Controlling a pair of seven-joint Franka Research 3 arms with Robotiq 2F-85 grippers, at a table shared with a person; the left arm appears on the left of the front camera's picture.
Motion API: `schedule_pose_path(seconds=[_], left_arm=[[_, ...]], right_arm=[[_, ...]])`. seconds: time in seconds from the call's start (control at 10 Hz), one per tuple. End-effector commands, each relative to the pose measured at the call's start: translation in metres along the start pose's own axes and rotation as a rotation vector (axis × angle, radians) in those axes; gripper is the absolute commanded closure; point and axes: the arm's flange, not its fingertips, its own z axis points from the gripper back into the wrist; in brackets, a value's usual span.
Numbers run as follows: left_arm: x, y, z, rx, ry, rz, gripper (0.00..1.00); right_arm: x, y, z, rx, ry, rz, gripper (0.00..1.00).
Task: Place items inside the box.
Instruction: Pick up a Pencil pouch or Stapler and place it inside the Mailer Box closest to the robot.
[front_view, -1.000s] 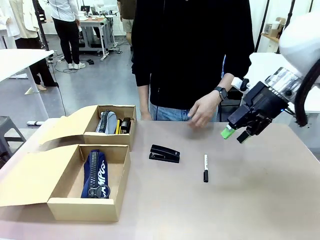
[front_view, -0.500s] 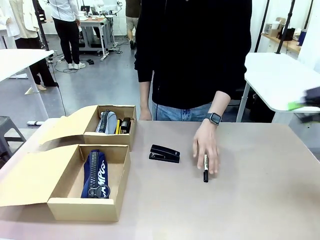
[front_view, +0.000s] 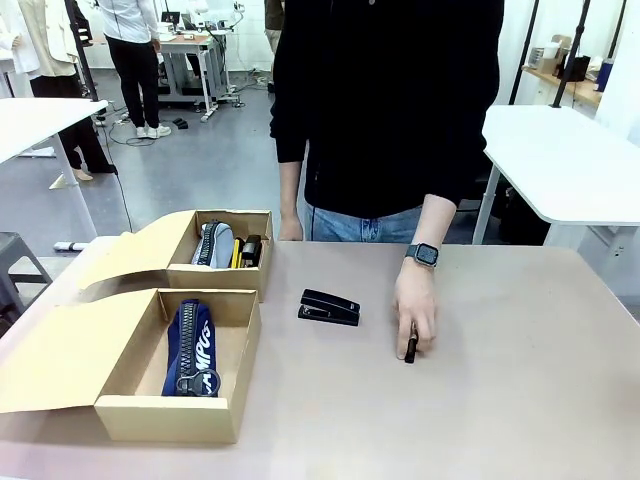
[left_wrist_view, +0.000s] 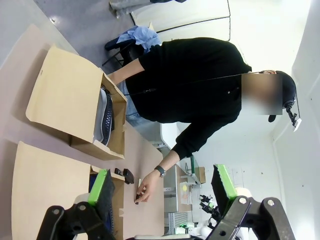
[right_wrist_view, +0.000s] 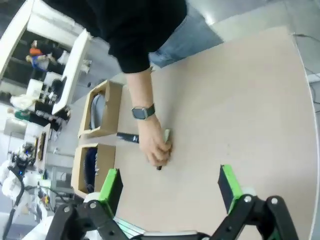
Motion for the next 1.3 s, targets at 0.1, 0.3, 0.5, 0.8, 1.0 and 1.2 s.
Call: schedule_pose_path(seconds=[0.1,0.3,0.5,0.8,1.0,1.2], left_arm=[[-0.003,0.002,-0.002,-0.031,-0.012,-0.018,0.00],[-0.003,0.002,-0.002,-0.031,-0.012,-0.018,0.00],[-0.003,0.002,-0.002,-0.031,-0.012,-0.018,0.00],[-0.003,0.002,-0.002,-0.031,-0.012,-0.018,0.00],[-0.003,0.002,-0.002,-0.031,-0.012,-0.018,0.00],[-0.003,0.002,-0.002,-0.031,-0.012,-0.018,0.00]], right_arm=[[-0.003,0.004,-0.010,0.035,0.031,0.022,0.00],[0.000,0.018,-0.024,0.036,0.112,0.105,0.00],[0.010,0.052,-0.063,0.072,0.224,0.328,0.00],[0.014,0.139,-0.182,0.201,0.556,0.757,0.00],[-0.006,0.172,-0.263,0.210,0.765,0.914,0.00],[-0.032,0.185,-0.290,0.151,0.767,1.027,0.00]])
